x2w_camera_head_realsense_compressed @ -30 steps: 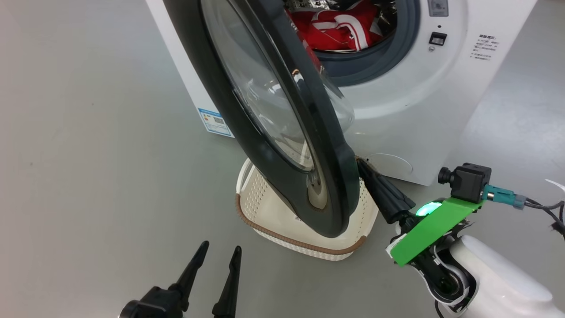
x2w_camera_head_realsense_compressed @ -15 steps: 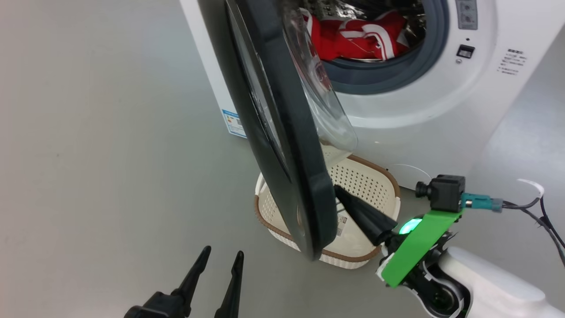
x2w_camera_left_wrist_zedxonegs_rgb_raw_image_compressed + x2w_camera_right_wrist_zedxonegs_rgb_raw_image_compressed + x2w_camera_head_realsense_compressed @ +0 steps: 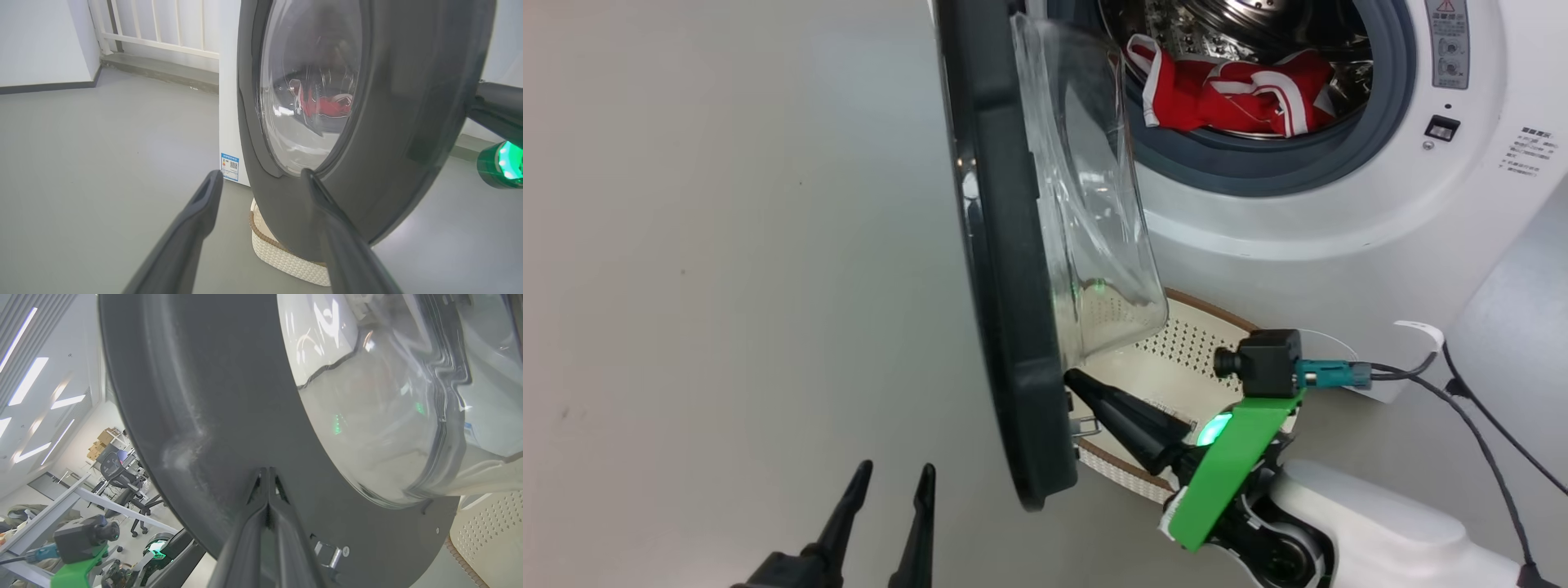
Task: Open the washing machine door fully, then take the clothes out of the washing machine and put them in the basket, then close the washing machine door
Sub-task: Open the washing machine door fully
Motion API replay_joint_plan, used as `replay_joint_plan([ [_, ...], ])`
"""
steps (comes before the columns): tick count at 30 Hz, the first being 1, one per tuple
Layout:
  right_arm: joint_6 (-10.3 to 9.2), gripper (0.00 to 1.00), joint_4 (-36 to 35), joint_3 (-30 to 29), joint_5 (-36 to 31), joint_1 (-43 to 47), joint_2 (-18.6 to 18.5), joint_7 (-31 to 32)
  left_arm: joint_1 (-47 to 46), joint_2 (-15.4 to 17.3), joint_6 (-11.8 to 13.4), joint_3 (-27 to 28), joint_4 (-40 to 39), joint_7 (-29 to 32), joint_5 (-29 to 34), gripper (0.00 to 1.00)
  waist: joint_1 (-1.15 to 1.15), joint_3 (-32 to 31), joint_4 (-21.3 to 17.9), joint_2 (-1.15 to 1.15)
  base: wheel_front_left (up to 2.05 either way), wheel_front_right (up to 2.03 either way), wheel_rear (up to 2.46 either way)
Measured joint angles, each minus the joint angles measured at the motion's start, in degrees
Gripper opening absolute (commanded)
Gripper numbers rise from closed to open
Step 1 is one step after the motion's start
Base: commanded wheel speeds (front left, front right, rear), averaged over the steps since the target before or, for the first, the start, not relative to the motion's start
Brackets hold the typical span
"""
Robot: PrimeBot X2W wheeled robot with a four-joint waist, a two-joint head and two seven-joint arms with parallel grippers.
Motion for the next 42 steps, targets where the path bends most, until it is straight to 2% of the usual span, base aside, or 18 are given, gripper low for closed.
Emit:
replay_joint_plan([
  [12,0.0,0.0,2.5,5.53,1.96,-5.4,3.77,-0.3,1.44,0.01,2.05,1.96,-2.86,0.0,-1.09,1.0,0.0,0.81,0.91,0.0,0.0,0.0,0.0],
  [23,0.0,0.0,4.44,7.49,3.38,-8.28,7.13,-0.68,2.27,0.01,2.82,2.46,-3.37,0.0,-1.57,1.0,0.0,1.05,1.21,0.0,0.0,0.0,0.0],
  [34,0.0,0.0,5.05,8.04,3.55,-8.28,7.46,-1.16,2.27,0.01,2.88,2.82,-3.54,0.0,-1.55,1.0,0.0,0.62,1.06,0.0,0.0,0.0,0.0],
  [40,0.01,0.0,6.19,6.3,2.64,-7.89,6.93,-1.16,2.24,0.01,2.09,3.15,-2.76,0.0,-1.34,1.0,0.0,0.04,0.75,0.0,0.0,0.0,0.0],
  [42,0.01,0.14,6.76,5.3,2.07,-7.66,6.25,-1.16,2.22,0.01,1.71,3.25,-2.27,0.0,-0.89,1.0,0.0,-0.2,0.64,0.0,0.0,0.0,0.0],
])
